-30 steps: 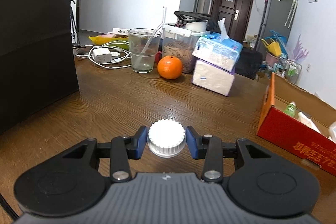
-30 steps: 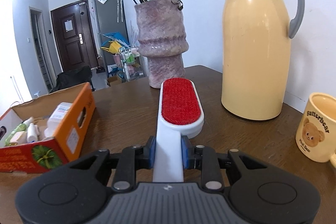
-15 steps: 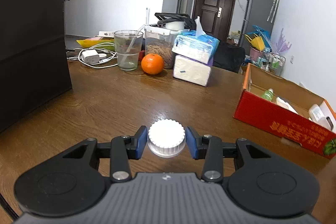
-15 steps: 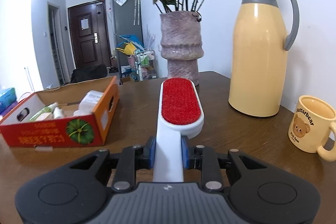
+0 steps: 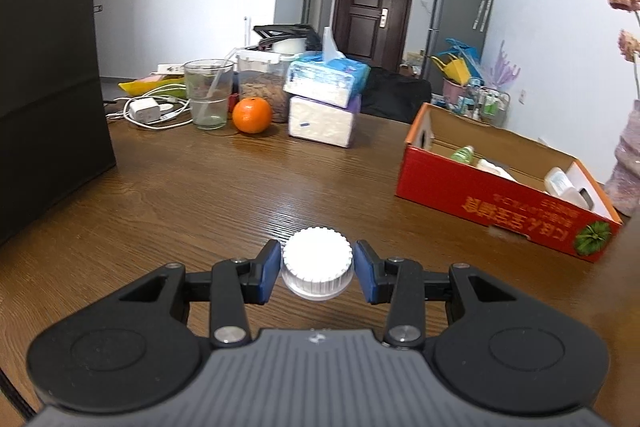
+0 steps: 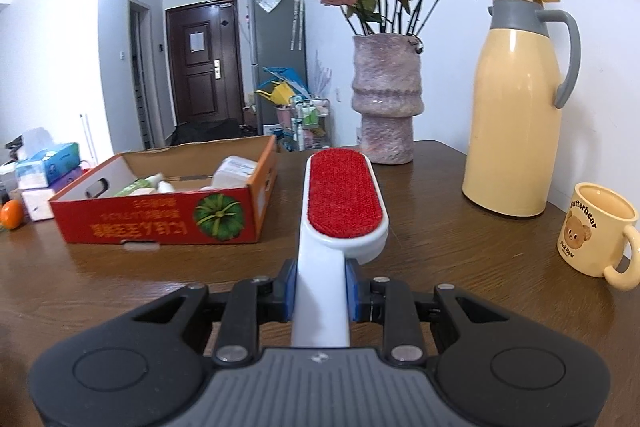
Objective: Organize rigid objects
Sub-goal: 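Carry the white cap and red lint brush over the cardboard box with both grippers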
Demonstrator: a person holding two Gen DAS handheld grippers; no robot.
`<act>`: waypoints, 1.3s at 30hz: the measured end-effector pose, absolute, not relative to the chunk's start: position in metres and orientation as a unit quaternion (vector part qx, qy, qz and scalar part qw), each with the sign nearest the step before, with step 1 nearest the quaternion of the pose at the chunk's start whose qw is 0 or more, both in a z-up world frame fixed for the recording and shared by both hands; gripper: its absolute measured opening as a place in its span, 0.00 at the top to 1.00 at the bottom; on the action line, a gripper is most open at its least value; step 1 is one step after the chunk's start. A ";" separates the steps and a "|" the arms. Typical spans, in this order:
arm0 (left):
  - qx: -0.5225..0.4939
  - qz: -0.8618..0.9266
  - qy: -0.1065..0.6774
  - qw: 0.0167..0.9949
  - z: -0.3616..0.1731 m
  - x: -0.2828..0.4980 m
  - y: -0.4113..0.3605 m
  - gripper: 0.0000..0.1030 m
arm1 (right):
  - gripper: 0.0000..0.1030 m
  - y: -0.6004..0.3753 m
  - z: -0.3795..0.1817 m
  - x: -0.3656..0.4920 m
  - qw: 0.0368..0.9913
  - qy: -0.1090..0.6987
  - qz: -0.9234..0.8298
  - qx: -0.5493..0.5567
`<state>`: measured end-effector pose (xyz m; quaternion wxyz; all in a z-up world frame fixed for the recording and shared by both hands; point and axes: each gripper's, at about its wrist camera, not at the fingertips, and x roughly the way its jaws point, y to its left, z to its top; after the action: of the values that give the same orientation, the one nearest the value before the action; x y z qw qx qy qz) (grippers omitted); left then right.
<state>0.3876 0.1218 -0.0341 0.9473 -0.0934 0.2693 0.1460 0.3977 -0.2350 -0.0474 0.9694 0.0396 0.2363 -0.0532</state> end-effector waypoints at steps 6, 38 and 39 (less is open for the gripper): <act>-0.085 0.125 0.266 0.952 -0.029 0.378 0.103 0.60 | 0.77 -0.218 -0.044 0.385 0.971 0.235 -0.032 0.035; -0.063 0.052 0.255 0.963 -0.010 0.408 0.028 0.60 | 0.77 -0.135 -0.026 0.399 0.971 0.232 0.052 0.027; -0.064 0.052 0.254 0.964 -0.009 0.412 0.028 0.60 | 0.77 -0.133 -0.025 0.403 0.971 0.232 0.052 0.028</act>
<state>0.4122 0.0275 -0.0089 0.9636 -0.0636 0.2545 0.0519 0.4033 -0.1333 -0.0253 0.9709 0.0278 0.2321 0.0524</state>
